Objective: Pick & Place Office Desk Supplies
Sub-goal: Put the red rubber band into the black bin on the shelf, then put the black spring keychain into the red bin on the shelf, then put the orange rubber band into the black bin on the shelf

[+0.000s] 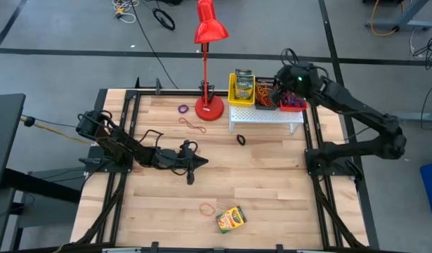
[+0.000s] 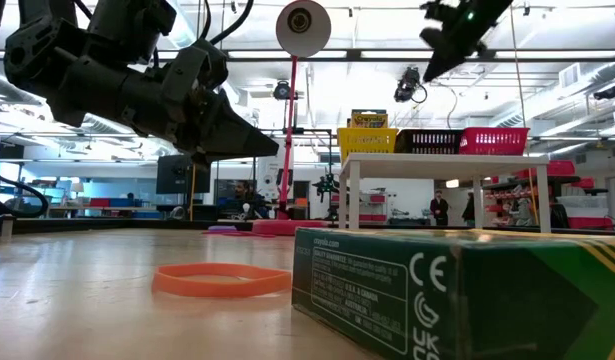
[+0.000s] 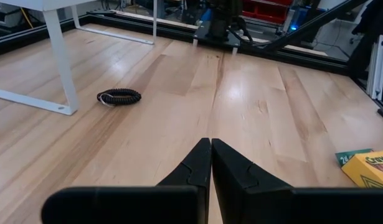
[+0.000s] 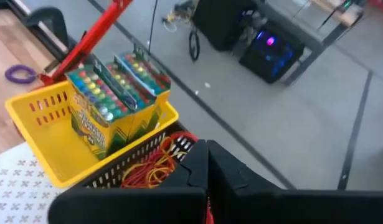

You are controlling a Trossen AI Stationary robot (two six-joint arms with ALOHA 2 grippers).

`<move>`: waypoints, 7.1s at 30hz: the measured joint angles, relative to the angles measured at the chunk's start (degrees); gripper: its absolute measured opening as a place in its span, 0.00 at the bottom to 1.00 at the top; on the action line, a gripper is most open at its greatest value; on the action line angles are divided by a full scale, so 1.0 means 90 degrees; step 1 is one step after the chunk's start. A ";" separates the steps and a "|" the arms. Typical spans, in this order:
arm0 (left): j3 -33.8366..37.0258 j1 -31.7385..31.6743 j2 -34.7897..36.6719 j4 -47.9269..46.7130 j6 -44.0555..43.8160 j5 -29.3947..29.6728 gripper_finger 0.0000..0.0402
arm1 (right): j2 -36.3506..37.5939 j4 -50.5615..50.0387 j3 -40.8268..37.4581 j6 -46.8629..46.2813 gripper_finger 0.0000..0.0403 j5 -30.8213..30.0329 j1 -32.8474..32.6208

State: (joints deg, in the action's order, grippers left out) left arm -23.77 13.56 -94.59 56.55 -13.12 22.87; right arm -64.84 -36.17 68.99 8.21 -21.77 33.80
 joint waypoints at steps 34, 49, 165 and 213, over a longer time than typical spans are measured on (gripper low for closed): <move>0.0000 -0.0543 0.0010 -0.0066 -0.0666 0.0728 0.02 | 0.1905 0.0282 -0.2337 -0.1614 0.03 0.0755 -0.2787; -0.1180 0.0852 -0.0352 -0.1800 -0.0646 0.0528 0.02 | 0.1296 0.2742 -0.5010 -0.4027 0.01 0.0093 -0.6477; 0.0669 -0.2336 0.0597 0.0554 0.0756 -0.3364 0.03 | 0.1953 -0.2240 -0.1457 -0.3350 0.08 -0.2563 -0.2424; 0.0661 -0.0971 0.0600 0.0401 0.0267 -0.1919 0.03 | 0.1633 -0.1073 -0.1457 -0.4537 0.01 -0.1649 -0.5662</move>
State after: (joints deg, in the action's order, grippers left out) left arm -17.82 4.82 -89.19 60.16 -10.72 5.60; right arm -50.14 -45.83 55.88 -32.62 -36.61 -17.16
